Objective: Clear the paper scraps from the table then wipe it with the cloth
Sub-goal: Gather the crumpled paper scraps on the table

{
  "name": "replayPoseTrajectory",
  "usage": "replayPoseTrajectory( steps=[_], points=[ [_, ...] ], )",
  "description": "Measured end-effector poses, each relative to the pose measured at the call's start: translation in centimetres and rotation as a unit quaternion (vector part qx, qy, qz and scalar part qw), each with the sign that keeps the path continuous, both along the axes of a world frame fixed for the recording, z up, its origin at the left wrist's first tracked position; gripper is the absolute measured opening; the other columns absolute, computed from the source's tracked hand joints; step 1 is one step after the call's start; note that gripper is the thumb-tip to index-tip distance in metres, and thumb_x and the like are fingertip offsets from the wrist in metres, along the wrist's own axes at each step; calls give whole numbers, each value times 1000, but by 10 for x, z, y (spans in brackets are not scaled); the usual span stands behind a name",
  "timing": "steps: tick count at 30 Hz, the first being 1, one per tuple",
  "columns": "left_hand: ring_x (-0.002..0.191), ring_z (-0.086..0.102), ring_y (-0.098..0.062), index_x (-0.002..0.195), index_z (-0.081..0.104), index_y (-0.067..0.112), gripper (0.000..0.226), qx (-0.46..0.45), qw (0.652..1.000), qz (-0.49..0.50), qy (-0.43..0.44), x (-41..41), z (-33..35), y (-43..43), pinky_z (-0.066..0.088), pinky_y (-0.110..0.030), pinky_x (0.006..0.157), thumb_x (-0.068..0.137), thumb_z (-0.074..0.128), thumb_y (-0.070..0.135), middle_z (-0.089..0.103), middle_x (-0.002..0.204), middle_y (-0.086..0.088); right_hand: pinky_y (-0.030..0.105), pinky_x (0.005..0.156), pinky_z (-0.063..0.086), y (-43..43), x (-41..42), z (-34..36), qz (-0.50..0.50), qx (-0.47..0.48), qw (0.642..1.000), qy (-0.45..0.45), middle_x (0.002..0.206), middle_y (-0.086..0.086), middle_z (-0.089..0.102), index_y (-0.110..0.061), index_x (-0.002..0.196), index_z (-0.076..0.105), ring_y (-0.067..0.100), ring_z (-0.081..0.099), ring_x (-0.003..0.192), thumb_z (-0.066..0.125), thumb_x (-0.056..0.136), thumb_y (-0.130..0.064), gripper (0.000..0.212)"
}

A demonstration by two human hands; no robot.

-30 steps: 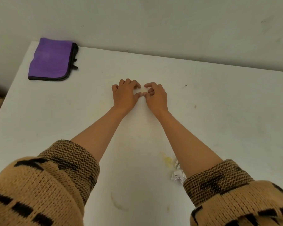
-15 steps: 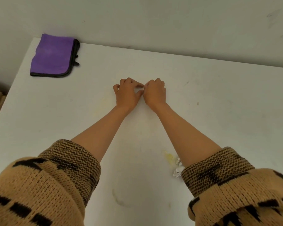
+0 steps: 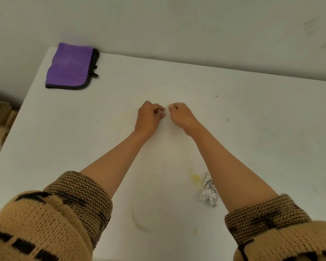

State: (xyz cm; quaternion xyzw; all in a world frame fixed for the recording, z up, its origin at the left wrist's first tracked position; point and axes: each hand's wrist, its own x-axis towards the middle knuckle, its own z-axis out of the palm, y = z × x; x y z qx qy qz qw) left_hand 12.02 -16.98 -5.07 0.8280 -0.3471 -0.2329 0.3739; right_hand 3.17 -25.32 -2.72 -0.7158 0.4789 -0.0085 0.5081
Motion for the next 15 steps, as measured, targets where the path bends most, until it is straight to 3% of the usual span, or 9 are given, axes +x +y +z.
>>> replayPoseTrajectory(
  steps=[3, 5, 7, 10, 13, 15],
  points=[
    [75, 52, -6, 88, 70, 8, 14, 11, 999, 30, 6, -7, 7, 3, 34, 3, 62, 86, 57, 2, 60, 91, -5, 24, 54, 29, 5, -12, 6, -24, 45, 999, -13, 62, -5, 35, -18, 60, 33, 11, 34, 56, 33, 98, -20, 38],
    [77, 53, -9, 83, 69, 7, 15, 12, 999, 31, 8, -13, 15, 4, 34, 3, 61, 85, 56, -1, 64, 88, -5, 26, 51, 25, 5, -17, 8, -36, 38, 999, -5, 59, -4, 29, -20, 58, 26, 12, 27, 54, 33, 96, -17, 39],
    [72, 52, -7, 82, 67, 6, 15, 10, 999, 40, 18, -23, 24, 7, 35, 1, 59, 85, 54, -2, 63, 84, -2, 27, 58, 34, 7, -20, 11, -36, 18, 999, 0, 63, -3, 36, -20, 59, 32, 14, 35, 62, 32, 96, -18, 37],
    [74, 53, -12, 81, 66, 7, 19, 10, 996, 83, 27, -40, 30, 16, 35, -7, 54, 85, 51, -4, 62, 88, -7, 34, 87, 42, 13, -26, 11, -17, -4, 1000, 24, 90, 5, 54, -11, 87, 58, 19, 46, 91, 31, 97, -17, 29],
    [67, 54, -1, 84, 66, 5, 20, -24, 990, 120, 68, -66, 43, 25, 38, -2, 52, 85, 50, -7, 64, 86, -6, 30, 81, 40, 22, -40, 12, -16, -11, 1000, 23, 79, 2, 47, -15, 67, 46, 16, 43, 79, 31, 91, -6, 30],
    [68, 58, -1, 86, 68, 7, 14, -58, 984, 128, 108, -87, 55, 31, 40, 0, 57, 86, 56, -1, 66, 79, -2, 36, 94, 40, 26, -54, 17, -6, -10, 1000, 27, 93, 6, 50, -13, 73, 48, 22, 49, 101, 31, 94, -10, 27]
  ],
)
